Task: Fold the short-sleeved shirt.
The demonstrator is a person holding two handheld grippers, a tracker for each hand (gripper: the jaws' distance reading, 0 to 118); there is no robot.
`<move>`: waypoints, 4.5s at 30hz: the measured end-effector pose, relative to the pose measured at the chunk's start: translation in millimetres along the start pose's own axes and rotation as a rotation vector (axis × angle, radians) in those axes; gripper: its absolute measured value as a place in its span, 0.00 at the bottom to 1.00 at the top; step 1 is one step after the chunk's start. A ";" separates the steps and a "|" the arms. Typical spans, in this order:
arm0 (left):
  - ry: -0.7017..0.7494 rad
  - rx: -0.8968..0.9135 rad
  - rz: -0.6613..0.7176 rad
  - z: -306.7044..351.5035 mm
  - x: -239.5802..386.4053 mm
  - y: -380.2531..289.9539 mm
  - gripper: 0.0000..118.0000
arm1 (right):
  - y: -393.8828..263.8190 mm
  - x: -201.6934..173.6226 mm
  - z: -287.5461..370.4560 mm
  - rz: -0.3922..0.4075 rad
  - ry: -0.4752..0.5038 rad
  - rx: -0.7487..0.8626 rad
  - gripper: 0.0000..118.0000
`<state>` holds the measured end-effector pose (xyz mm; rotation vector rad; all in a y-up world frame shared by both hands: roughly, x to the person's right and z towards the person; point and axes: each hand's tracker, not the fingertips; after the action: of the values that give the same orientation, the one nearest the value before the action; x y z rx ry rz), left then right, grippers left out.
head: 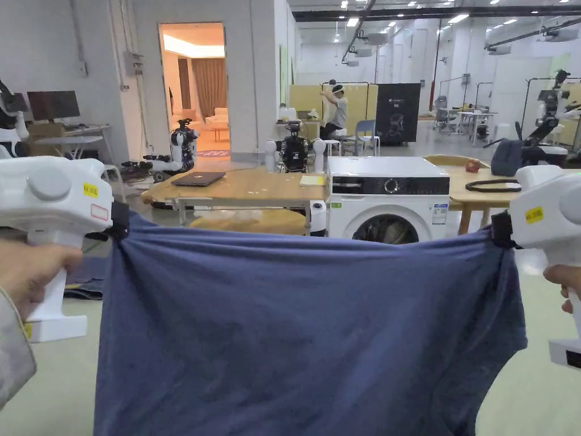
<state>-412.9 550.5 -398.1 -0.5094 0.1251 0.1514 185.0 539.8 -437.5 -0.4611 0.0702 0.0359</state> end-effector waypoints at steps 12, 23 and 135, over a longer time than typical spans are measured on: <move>0.039 0.129 -0.005 6.5 24.9 103.5 0.00 | 159.4 -39.9 -8.3 0.056 -0.107 0.188 0.00; 0.040 0.071 0.033 -107.8 15.4 124.0 0.00 | 177.3 -40.1 -81.4 0.003 -0.093 0.156 0.00; -0.048 -0.681 -0.097 53.1 -64.5 -489.3 0.45 | -489.7 18.6 50.2 -0.036 0.123 -0.798 0.04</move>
<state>-386.2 147.6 -109.4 -1.1880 -0.0034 0.1089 231.3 124.3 -177.0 -1.2627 0.1697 -0.0022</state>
